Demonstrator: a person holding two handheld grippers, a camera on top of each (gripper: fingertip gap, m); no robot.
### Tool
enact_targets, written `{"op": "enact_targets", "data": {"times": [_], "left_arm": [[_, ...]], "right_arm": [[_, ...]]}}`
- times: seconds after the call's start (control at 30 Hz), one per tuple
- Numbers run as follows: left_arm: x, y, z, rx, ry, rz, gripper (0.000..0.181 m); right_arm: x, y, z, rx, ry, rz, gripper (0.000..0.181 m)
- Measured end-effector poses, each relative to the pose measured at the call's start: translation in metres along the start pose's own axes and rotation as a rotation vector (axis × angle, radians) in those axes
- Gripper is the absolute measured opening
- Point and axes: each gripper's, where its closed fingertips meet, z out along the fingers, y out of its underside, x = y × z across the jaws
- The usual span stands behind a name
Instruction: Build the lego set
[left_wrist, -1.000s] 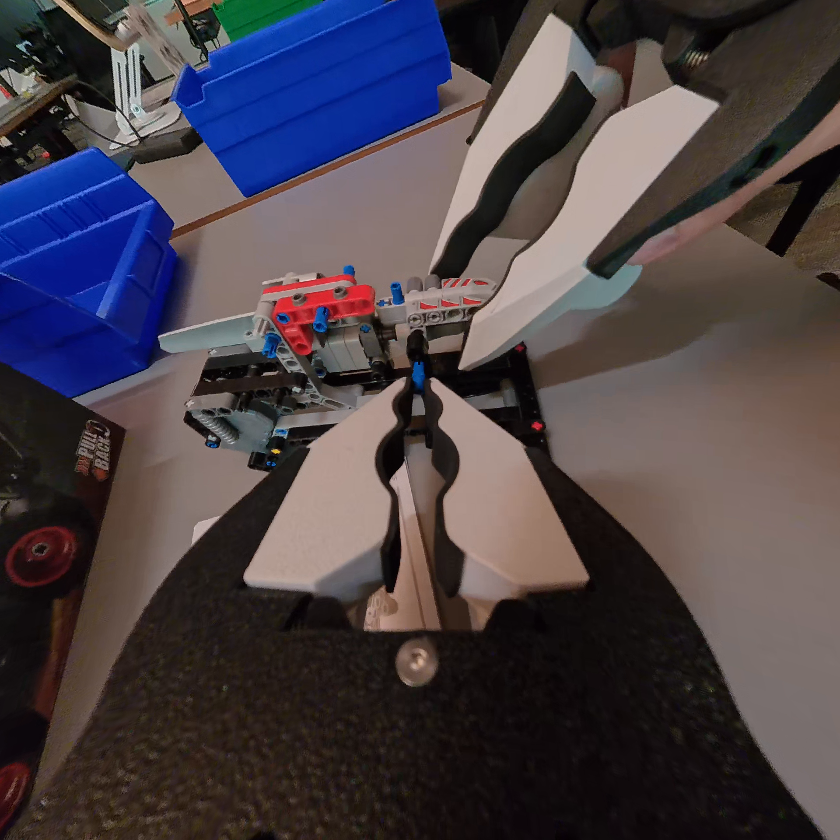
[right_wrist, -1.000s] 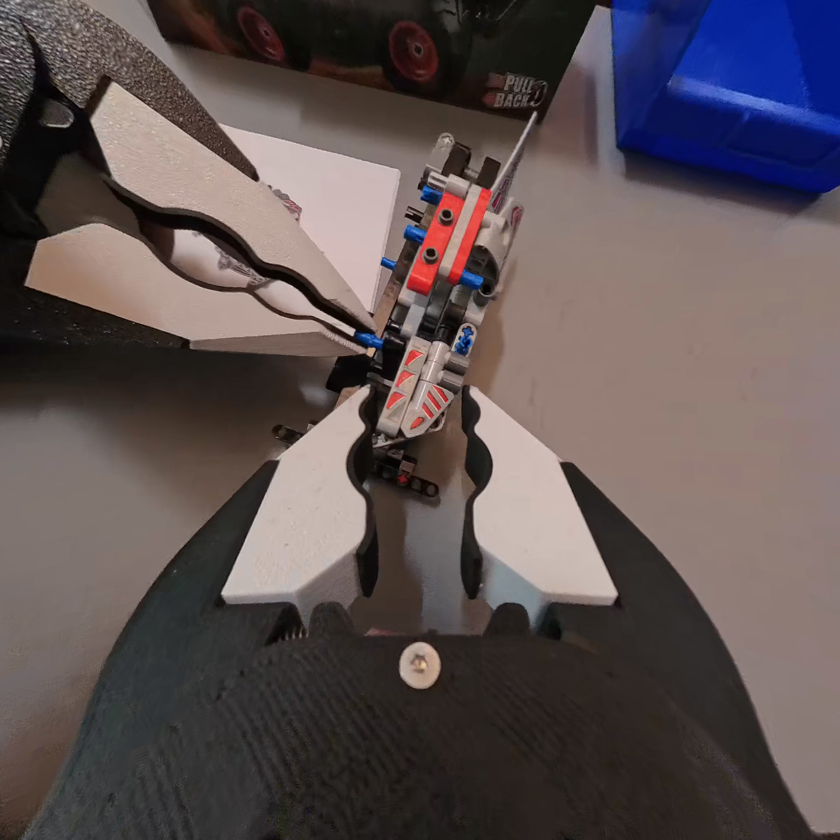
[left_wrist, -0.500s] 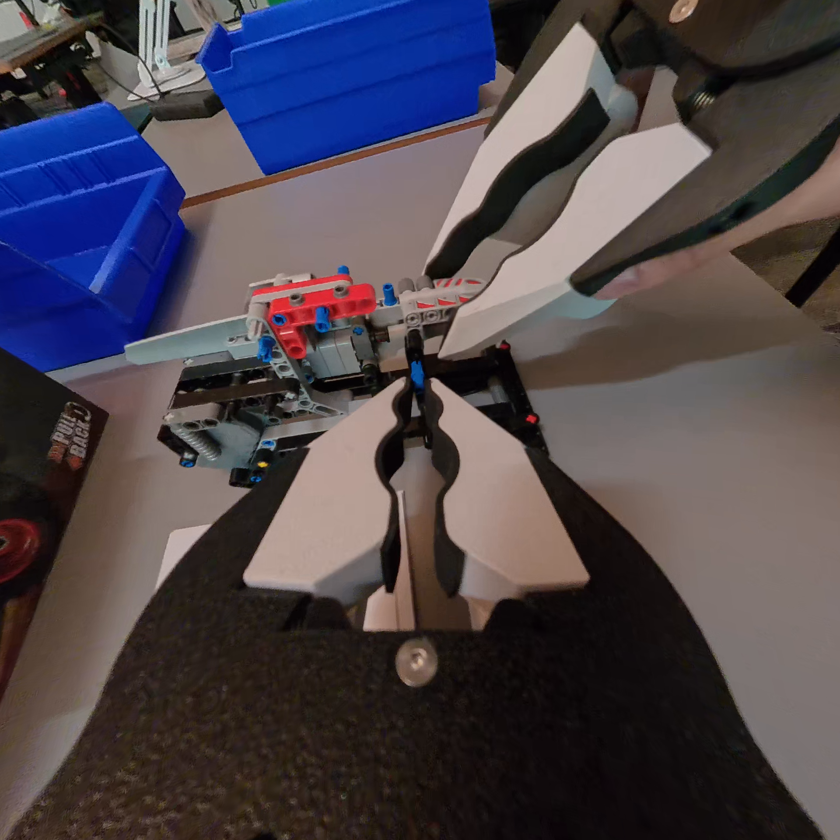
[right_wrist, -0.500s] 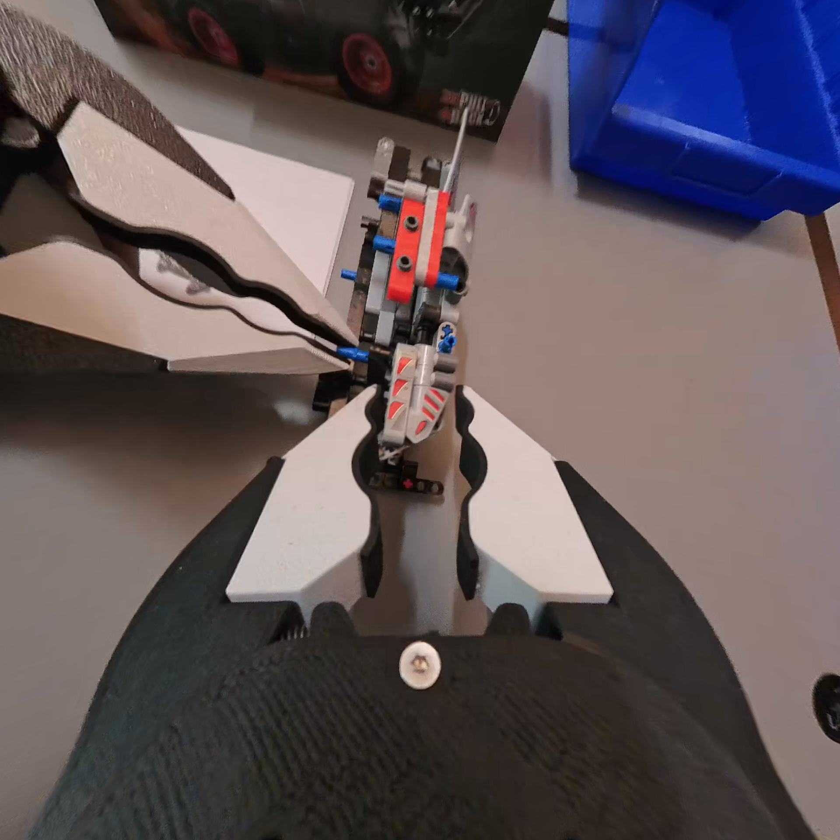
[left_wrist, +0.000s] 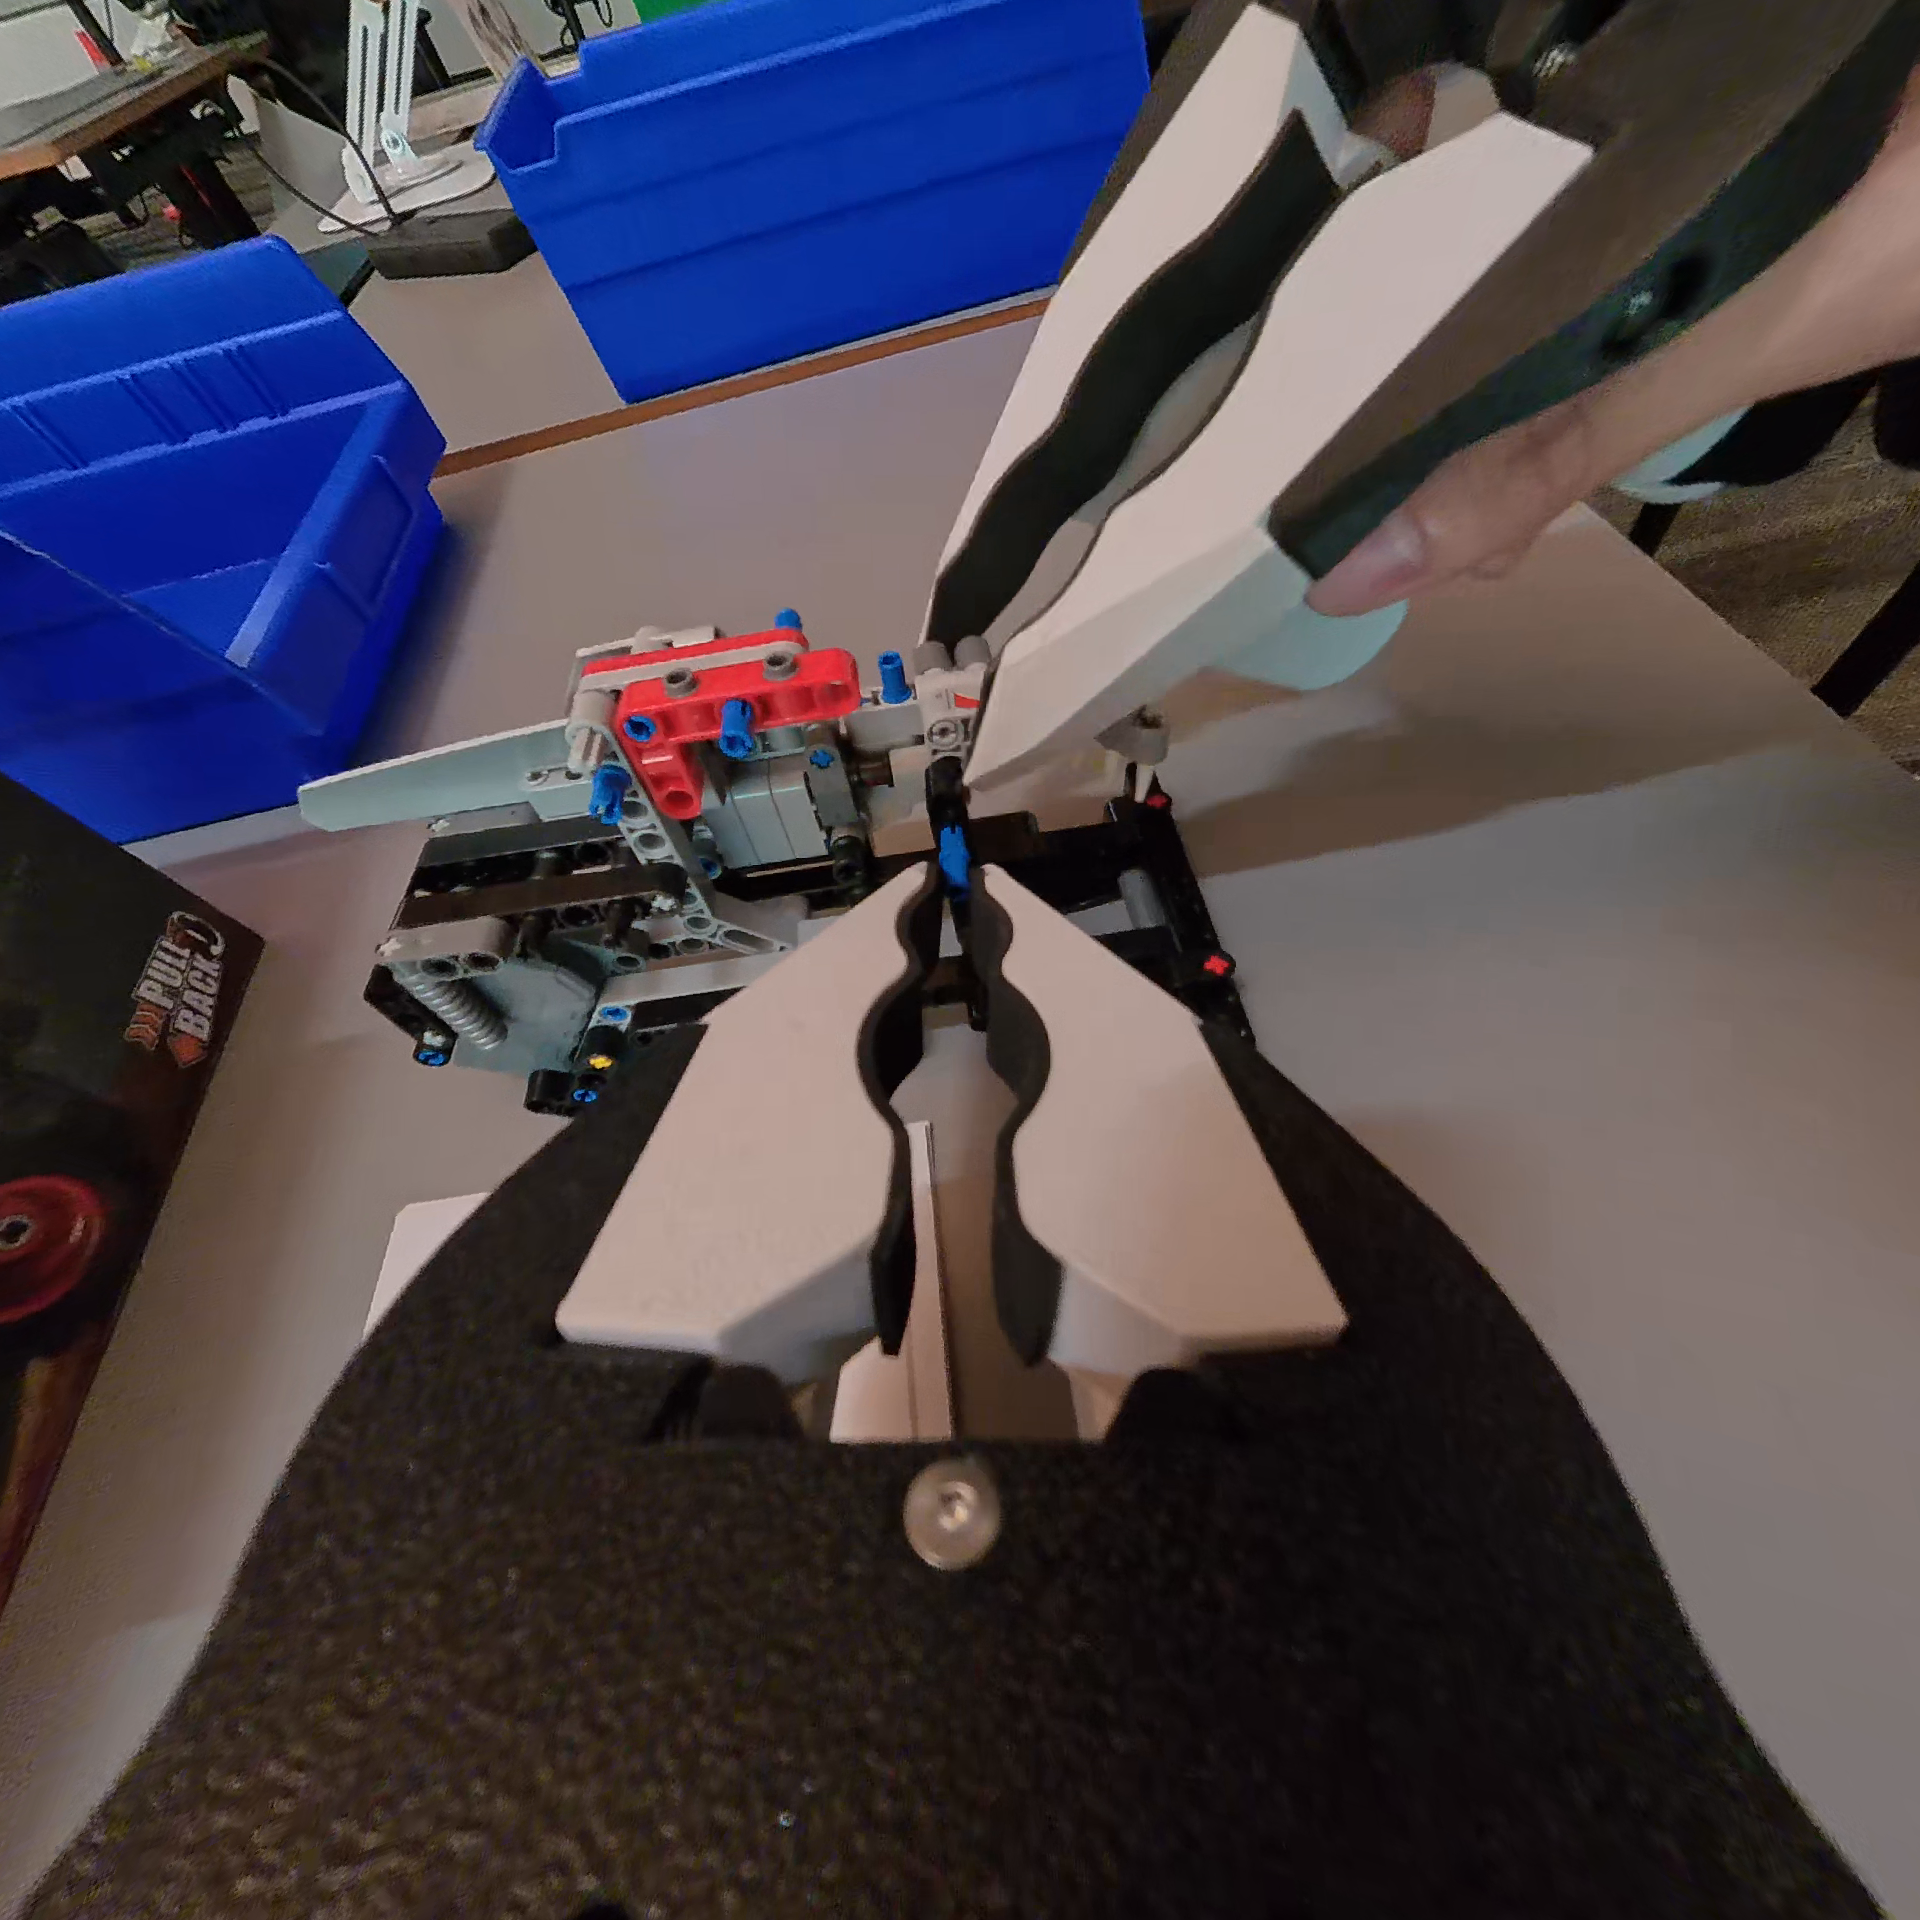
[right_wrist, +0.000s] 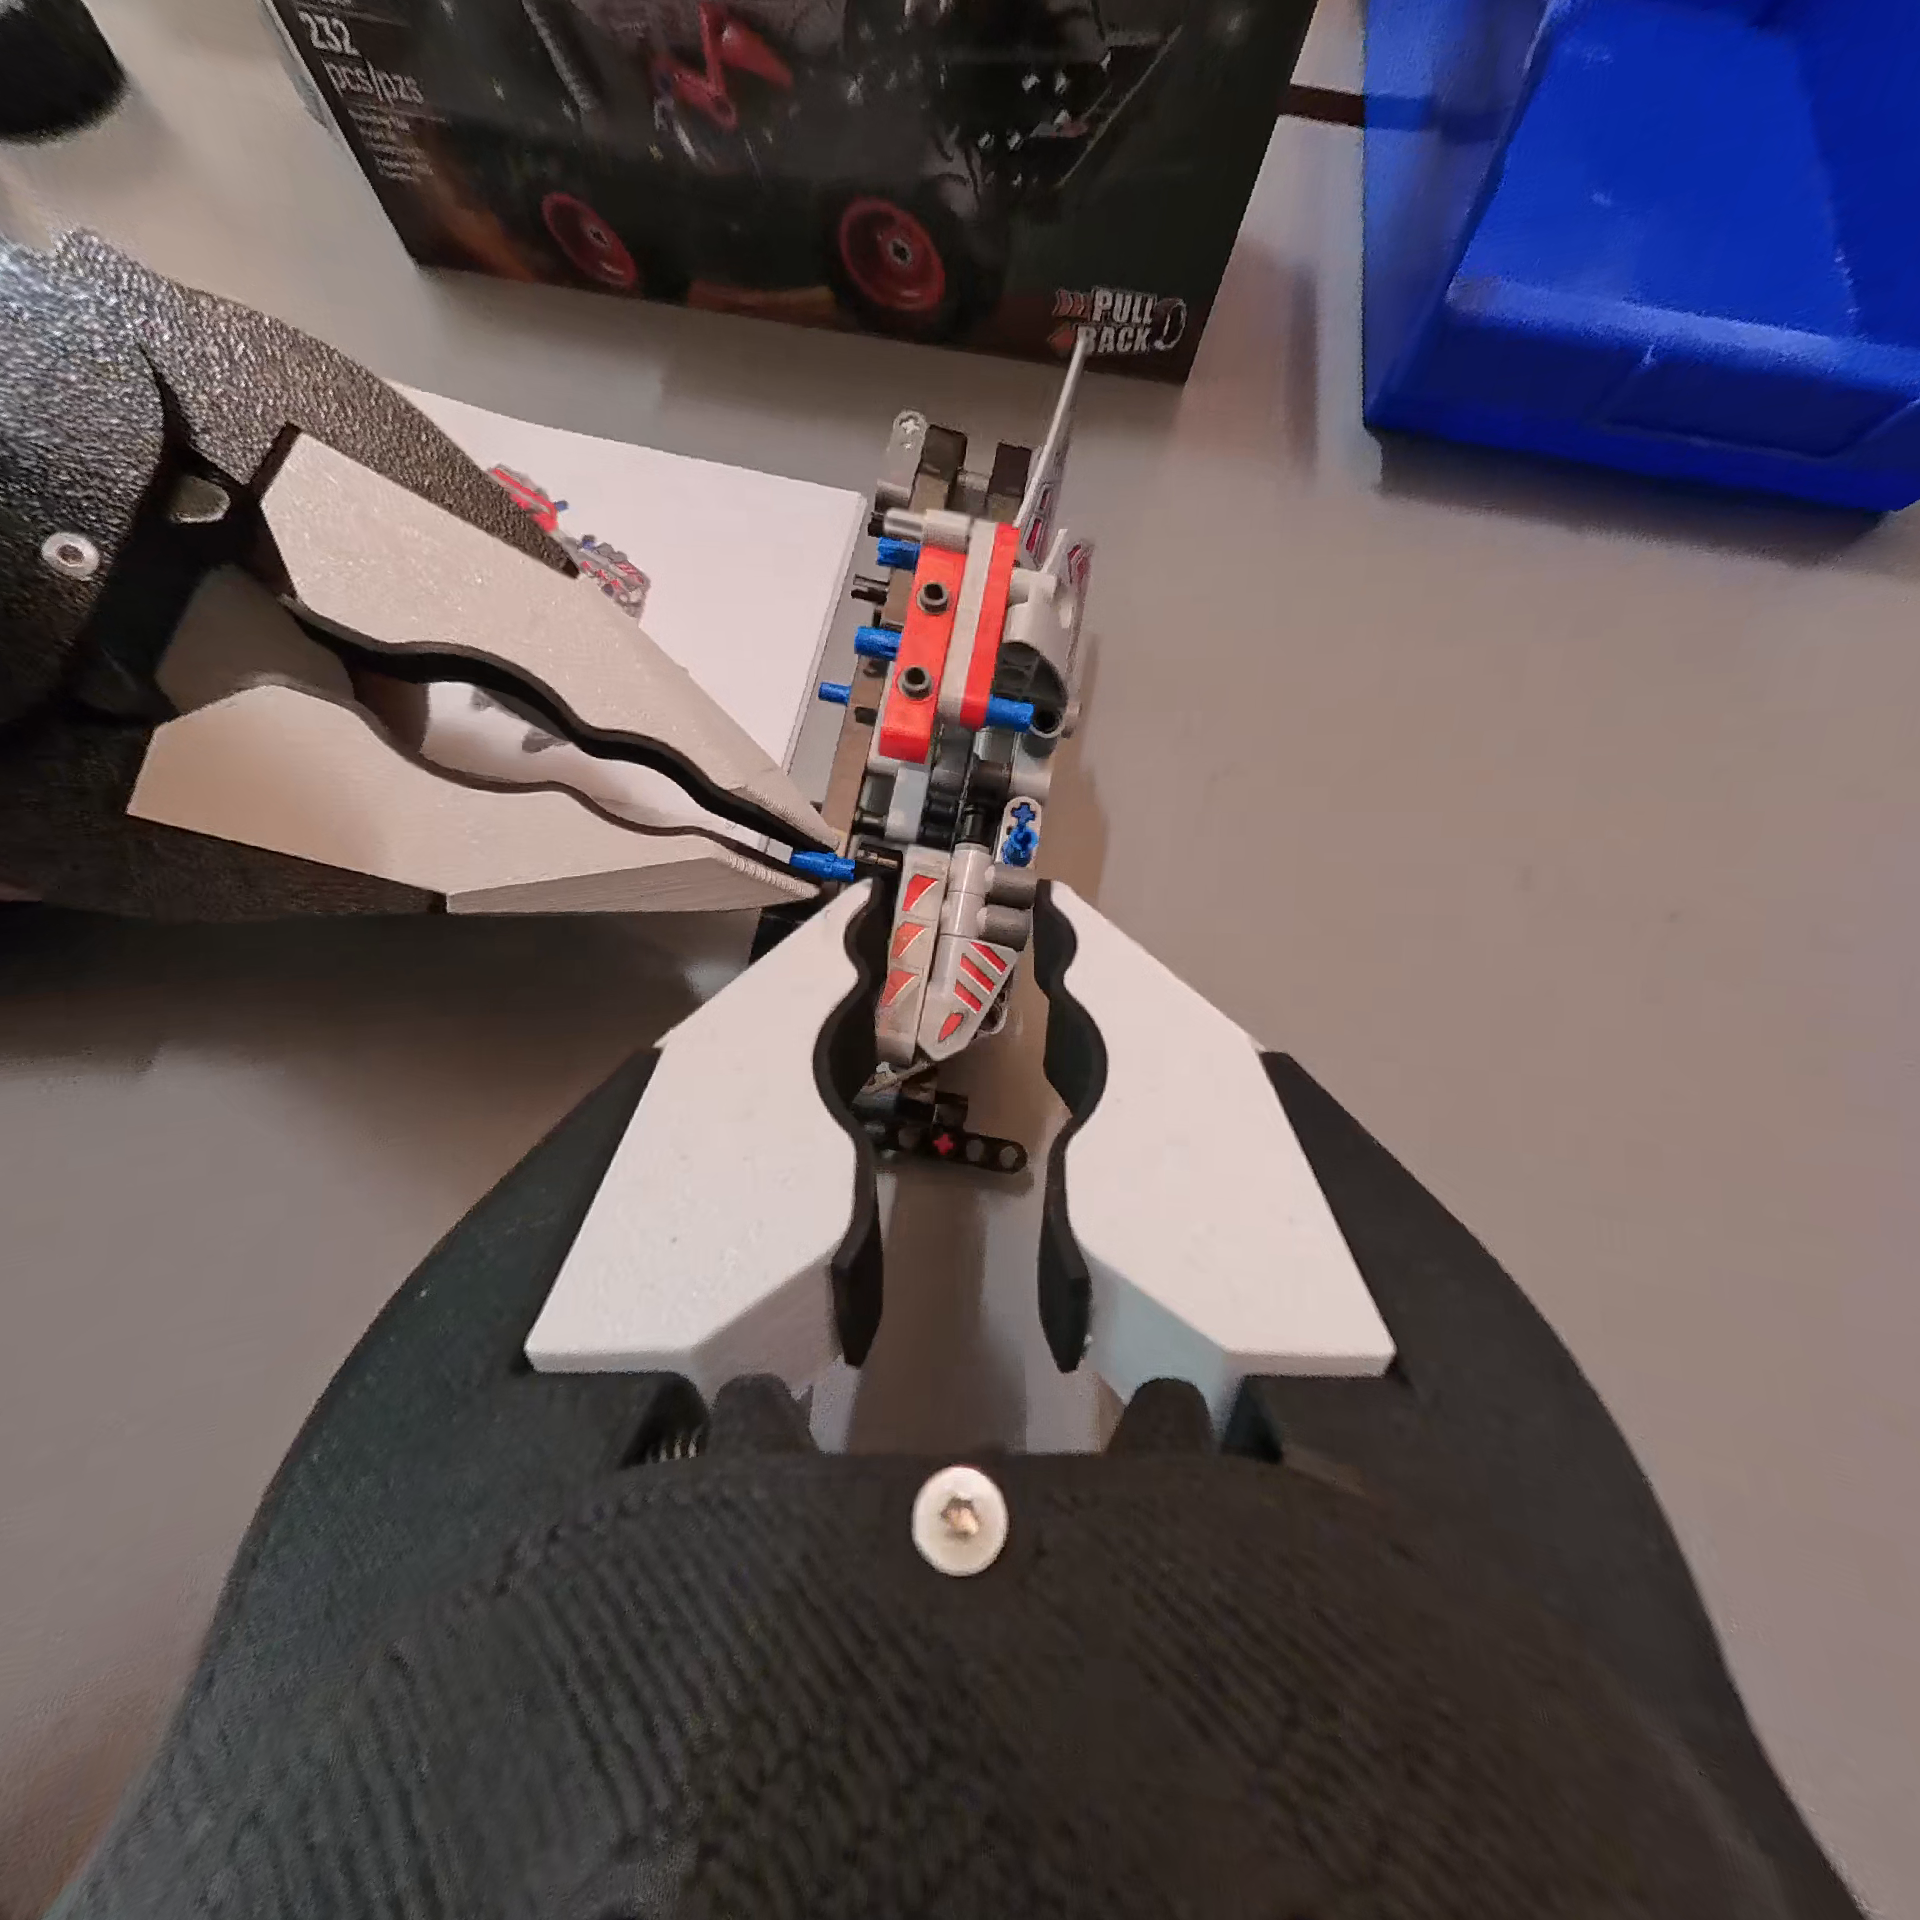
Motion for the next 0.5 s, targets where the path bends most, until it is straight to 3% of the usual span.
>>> {"op": "enact_targets", "data": {"times": [0.5], "left_arm": [[-0.0003, 0.0017, 0.0001, -0.011, 0.012, -0.005, 0.002]], "right_arm": [[-0.0025, 0.0037, 0.004, -0.079, -0.048, -0.023, 0.026]]}}
